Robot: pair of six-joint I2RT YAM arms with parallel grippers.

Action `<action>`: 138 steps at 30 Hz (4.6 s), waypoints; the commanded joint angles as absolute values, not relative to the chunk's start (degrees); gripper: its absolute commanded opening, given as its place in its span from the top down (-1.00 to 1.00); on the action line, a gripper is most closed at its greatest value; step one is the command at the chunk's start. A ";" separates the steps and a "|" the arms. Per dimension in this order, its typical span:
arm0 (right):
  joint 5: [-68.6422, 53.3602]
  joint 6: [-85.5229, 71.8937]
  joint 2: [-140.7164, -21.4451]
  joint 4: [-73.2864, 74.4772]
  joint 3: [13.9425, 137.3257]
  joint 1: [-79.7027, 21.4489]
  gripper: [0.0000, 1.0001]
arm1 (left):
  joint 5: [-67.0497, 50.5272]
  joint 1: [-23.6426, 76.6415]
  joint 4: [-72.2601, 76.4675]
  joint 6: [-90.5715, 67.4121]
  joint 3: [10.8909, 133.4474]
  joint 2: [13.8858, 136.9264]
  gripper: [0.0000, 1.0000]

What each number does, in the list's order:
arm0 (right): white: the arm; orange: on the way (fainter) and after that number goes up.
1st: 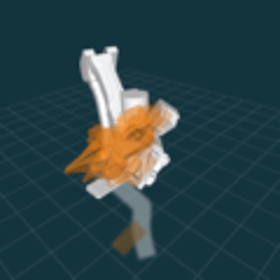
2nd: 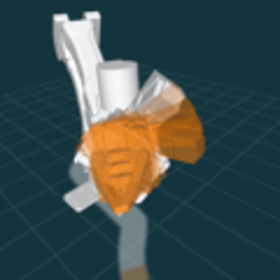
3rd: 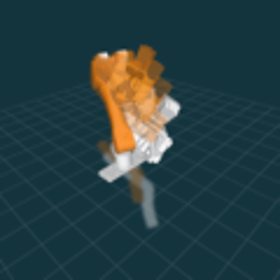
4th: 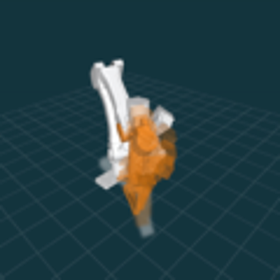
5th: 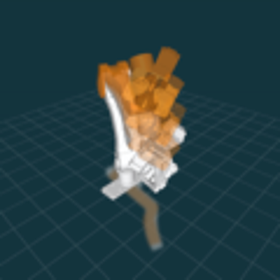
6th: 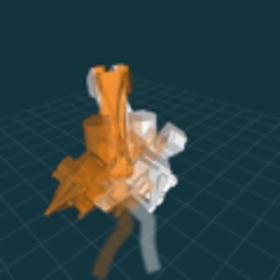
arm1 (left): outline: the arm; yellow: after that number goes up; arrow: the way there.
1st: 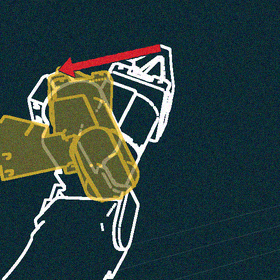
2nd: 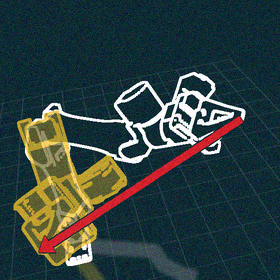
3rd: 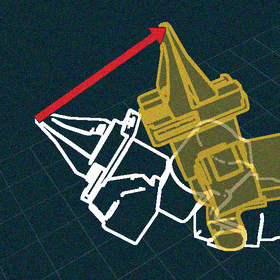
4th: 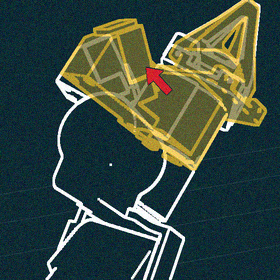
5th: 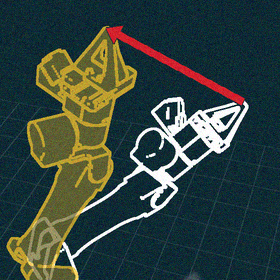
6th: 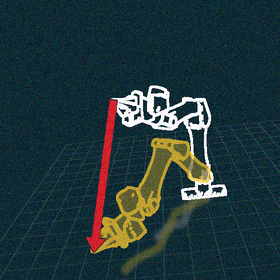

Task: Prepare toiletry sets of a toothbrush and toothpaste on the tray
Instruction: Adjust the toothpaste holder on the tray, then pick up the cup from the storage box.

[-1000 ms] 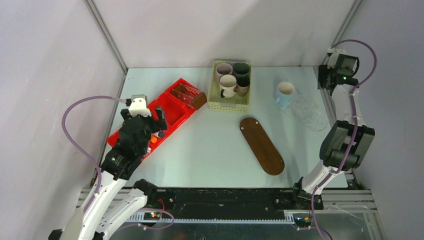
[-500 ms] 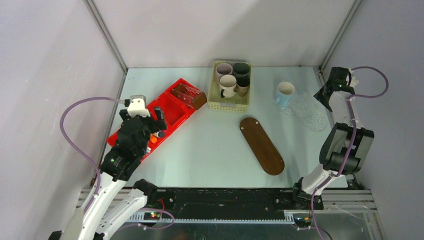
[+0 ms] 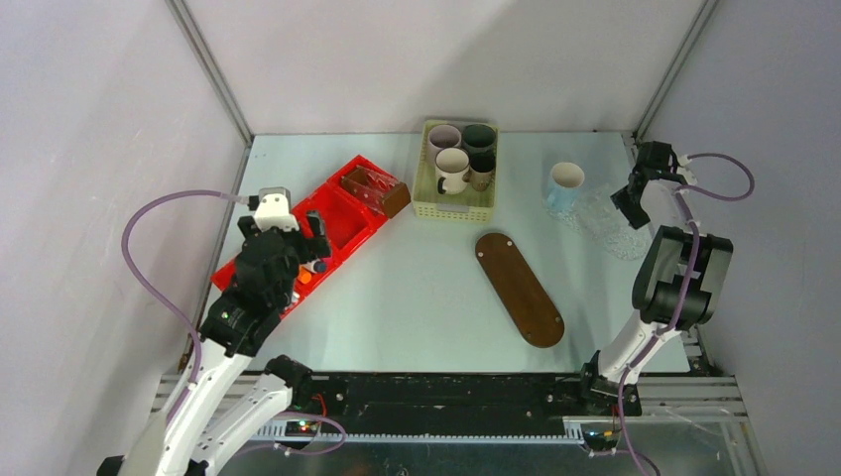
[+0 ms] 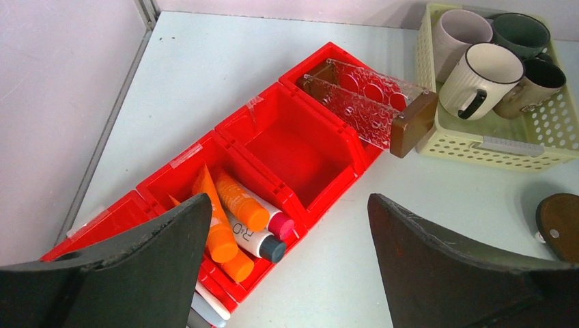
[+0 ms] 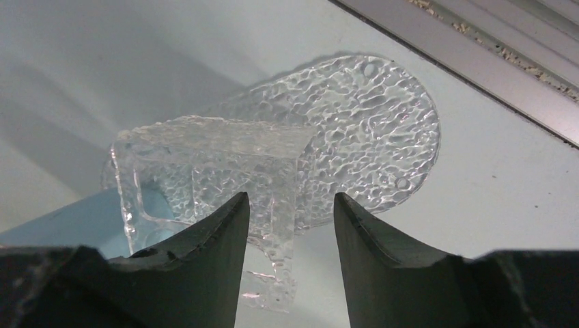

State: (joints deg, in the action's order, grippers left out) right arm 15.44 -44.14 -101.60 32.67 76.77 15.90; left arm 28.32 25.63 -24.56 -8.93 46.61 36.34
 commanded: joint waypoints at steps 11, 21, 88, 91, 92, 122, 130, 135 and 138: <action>16.32 -42.70 -103.37 29.83 76.82 15.83 0.45 | 29.11 24.71 -23.28 -8.18 45.83 36.77 -0.83; 8.54 -27.94 -104.02 27.65 78.80 18.10 0.98 | 28.38 24.74 -23.17 -8.17 45.70 37.04 -0.83; 0.00 -24.43 -107.20 35.44 84.16 18.20 0.96 | 27.18 24.62 -23.20 -8.17 45.81 37.54 -0.83; 0.00 -24.46 -107.39 35.42 84.08 18.19 0.95 | 27.20 24.61 -23.13 -8.20 45.79 37.52 -0.83; 0.00 -24.50 -107.44 35.38 84.05 18.13 0.94 | 27.22 24.65 -23.21 -8.19 45.79 37.53 -0.83; 0.70 -20.98 -90.44 33.85 84.22 15.49 -0.15 | 26.59 24.17 -23.48 -8.50 46.05 38.21 -0.84; -0.75 -16.65 -87.77 28.34 85.07 4.42 -0.23 | 26.21 23.82 -23.61 -8.78 46.05 39.60 -0.84; -0.35 -13.64 -91.20 24.77 87.11 -4.55 -0.24 | 26.47 23.78 -23.63 -8.72 45.97 40.56 -0.85; -0.09 -11.75 -95.58 23.99 89.44 -8.49 -0.24 | 26.71 23.68 -23.59 -8.64 46.05 40.97 -0.85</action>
State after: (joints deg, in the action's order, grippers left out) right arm -0.25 -15.53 -91.07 28.36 84.90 -4.49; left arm 26.72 24.25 -24.58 -8.97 45.71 40.62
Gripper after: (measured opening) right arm 0.619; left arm 0.923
